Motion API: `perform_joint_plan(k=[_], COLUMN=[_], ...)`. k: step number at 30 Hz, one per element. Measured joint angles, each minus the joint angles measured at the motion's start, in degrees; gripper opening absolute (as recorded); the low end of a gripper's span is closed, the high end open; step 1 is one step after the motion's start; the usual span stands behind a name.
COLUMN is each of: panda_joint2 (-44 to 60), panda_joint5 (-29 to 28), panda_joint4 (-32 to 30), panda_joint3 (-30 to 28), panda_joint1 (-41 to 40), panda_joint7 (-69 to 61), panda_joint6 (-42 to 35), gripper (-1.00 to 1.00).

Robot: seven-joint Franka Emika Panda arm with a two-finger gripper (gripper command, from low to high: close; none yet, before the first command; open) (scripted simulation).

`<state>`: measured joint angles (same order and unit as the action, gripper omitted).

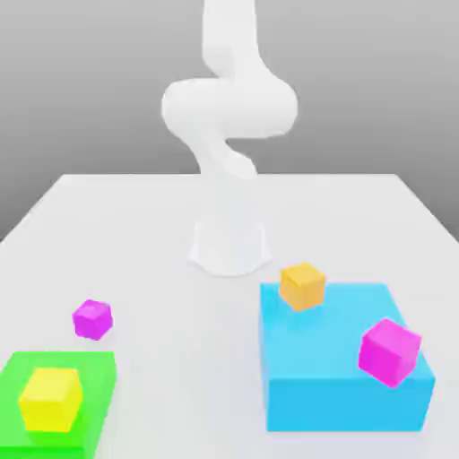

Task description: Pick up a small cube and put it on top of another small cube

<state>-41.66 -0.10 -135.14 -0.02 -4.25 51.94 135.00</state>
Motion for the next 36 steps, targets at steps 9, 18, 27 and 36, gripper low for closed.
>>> perform_joint_plan(k=[9, 18, 27, 36], panda_joint2=[16.19, 31.84, 48.94, 56.63], panda_joint5=[-0.68, -1.83, 4.30, 5.66], panda_joint4=[-12.72, -25.10, -30.24, -28.83], panda_joint3=[-0.67, -4.08, -4.35, -0.52], panda_joint1=[-15.80, -28.74, -35.61, -39.18], panda_joint7=[23.63, 46.86, 54.79, 53.75], panda_joint6=[12.31, 24.28, 37.66, 44.07], gripper=[0.00, 0.00, 0.00, -1.00])
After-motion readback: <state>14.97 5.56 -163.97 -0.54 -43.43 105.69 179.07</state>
